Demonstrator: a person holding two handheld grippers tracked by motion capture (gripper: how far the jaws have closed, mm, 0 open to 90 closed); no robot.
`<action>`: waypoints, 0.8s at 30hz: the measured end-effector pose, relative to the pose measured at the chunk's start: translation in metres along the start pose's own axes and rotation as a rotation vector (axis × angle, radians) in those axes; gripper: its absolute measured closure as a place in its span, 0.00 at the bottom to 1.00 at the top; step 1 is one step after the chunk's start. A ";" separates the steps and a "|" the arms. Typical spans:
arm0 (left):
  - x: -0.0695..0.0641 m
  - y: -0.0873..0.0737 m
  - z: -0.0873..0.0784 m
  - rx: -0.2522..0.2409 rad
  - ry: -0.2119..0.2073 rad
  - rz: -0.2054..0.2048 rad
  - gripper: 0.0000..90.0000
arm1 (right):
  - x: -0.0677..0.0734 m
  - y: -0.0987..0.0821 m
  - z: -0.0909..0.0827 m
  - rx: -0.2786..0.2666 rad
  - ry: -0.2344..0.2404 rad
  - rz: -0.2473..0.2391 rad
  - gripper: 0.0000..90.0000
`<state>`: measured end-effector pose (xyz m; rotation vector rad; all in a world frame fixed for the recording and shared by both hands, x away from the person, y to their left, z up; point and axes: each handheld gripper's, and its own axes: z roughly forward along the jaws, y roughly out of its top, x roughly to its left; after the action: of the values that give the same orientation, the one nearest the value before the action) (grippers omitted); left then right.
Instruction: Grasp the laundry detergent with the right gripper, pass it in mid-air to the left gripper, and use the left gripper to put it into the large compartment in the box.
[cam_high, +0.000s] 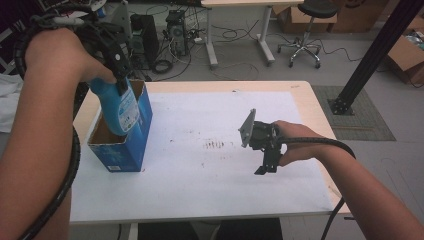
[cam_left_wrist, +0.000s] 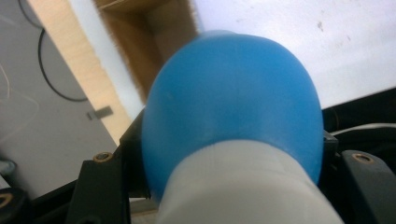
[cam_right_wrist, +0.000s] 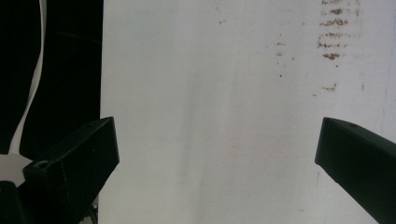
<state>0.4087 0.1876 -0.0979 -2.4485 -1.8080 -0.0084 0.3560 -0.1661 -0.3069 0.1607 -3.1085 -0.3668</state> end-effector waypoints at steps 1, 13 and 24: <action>0.000 0.000 0.000 0.000 0.000 0.000 0.43 | 0.000 0.000 0.000 0.000 0.000 0.000 0.00; 0.031 0.002 0.007 0.003 -0.001 -0.131 0.42 | 0.002 -0.002 -0.001 0.035 0.008 -0.007 0.00; 0.043 0.010 0.033 0.009 -0.002 -0.146 0.42 | 0.002 -0.004 0.002 0.033 0.014 0.004 0.00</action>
<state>0.4292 0.2283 -0.1291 -2.3052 -1.9790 -0.0079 0.3548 -0.1700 -0.3098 0.1566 -3.1021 -0.3137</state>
